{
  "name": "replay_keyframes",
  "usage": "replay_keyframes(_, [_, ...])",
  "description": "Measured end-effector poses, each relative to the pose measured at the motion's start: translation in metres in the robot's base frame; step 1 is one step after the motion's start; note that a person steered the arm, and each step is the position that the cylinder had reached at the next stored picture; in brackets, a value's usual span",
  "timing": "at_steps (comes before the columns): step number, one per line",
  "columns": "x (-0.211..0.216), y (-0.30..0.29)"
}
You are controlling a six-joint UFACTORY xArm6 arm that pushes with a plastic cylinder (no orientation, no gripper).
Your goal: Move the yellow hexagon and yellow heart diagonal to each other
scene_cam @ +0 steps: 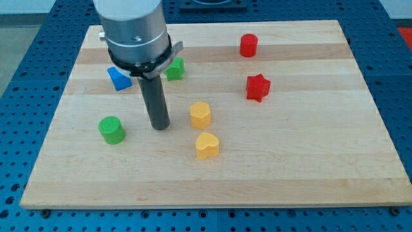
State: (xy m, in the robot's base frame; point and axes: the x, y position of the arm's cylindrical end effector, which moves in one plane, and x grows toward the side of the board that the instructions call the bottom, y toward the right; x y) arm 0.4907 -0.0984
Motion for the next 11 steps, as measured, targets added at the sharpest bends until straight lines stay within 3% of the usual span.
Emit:
replay_keyframes(4, [0.08, 0.045])
replay_keyframes(9, [0.08, 0.116])
replay_keyframes(11, [0.086, 0.077])
